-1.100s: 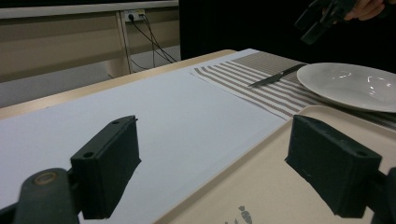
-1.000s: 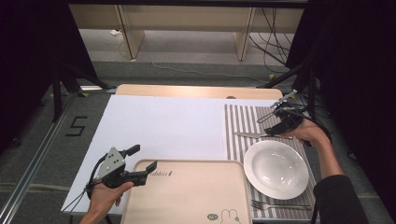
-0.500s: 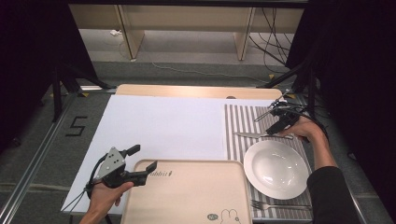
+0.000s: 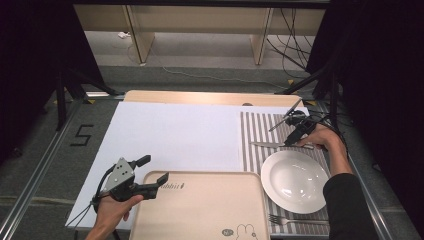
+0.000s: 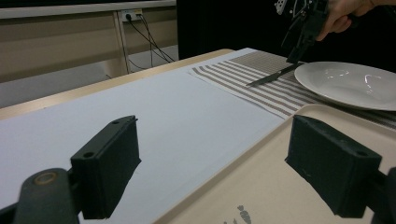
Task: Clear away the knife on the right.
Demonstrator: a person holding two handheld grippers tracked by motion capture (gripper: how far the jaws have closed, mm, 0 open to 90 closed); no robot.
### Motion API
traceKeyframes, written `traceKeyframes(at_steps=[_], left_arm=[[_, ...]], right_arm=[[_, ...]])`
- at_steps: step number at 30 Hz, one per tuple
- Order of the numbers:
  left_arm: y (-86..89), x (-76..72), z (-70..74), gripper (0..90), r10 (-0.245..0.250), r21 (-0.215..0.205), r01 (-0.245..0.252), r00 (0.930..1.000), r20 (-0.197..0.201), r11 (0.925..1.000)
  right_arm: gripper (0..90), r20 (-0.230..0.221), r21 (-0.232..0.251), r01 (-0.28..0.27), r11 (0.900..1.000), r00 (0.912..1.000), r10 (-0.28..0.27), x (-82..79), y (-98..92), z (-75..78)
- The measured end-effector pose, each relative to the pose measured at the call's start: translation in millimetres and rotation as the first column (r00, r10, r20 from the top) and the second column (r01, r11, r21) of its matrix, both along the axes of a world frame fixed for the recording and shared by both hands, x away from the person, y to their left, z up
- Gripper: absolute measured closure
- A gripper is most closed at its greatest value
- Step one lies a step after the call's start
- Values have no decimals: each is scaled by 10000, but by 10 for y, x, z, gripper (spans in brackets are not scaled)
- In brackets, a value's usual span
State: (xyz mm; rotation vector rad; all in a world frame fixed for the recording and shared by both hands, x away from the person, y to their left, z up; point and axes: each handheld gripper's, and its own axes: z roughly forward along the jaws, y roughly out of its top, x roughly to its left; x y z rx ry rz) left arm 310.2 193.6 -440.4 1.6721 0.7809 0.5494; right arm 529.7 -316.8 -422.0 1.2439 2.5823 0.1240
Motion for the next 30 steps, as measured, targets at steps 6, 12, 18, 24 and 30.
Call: traceKeyframes(at_steps=[6, 12, 18, 24, 30], left_arm=[[4, -1, 0, 162, 12, -16, -12, 10000, -11, 10000], [1, -3, 1, 162, 1, -28, -1, 10000, -14, 10000], [4, -1, 1, 162, -3, -25, 3, 10000, -9, 10000], [4, -2, 2, 162, -16, -34, 16, 10000, -7, 10000], [4, -2, 3, 162, -18, -30, 18, 10000, 0, 10000]], right_arm=[[195, -189, -246, -132, 9996, 9997, 128, 23, 4, -58], [211, -213, -501, -141, 9986, 9997, 131, 53, 8, -109], [236, -404, -715, -157, 9973, 9991, 128, 75, 21, -152], [255, -435, -1012, -144, 9948, 9990, 100, 84, 43, -206], [285, -540, -1170, -319, 9926, 9982, 257, 102, 54, -247]])
